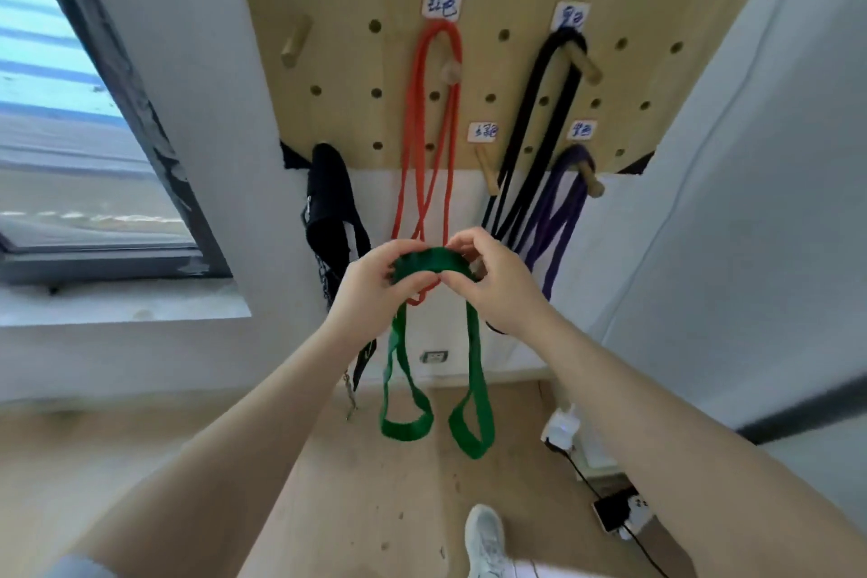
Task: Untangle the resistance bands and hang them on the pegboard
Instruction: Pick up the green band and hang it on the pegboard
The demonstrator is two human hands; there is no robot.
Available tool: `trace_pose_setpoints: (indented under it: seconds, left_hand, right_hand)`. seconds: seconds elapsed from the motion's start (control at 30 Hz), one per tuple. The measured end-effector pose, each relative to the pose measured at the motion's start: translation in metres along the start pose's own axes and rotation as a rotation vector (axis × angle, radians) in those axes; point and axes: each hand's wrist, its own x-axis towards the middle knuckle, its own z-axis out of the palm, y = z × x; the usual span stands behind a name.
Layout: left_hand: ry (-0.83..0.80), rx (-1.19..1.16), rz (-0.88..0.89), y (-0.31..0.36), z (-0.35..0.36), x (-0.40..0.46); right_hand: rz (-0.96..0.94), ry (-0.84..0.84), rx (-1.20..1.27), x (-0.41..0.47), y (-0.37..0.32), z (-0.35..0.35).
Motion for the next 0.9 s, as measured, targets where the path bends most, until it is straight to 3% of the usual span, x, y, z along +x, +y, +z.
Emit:
trace_pose_setpoints:
  seconds: [0.4,0.67,0.8,0.9]
  left_hand:
    - [0.021,0.015,0.080,0.028,0.072,0.126]
    - [0.178,-0.073,-0.081,0.006,0.096,0.189]
    - [0.187,-0.018,-0.089,-0.006,0.100,0.209]
    - [0.182,0.081,-0.089,-0.015,0.103,0.209]
  right_hand:
    - [0.007,0.146,0.227,0.078,0.076,-0.081]
    - [0.049,0.168,0.332,0.151,0.113,-0.067]
    - [-0.088,0.286,0.053,0.172,0.128,-0.061]
    - [-0.087,0.341,-0.108,0.173,0.136,-0.053]
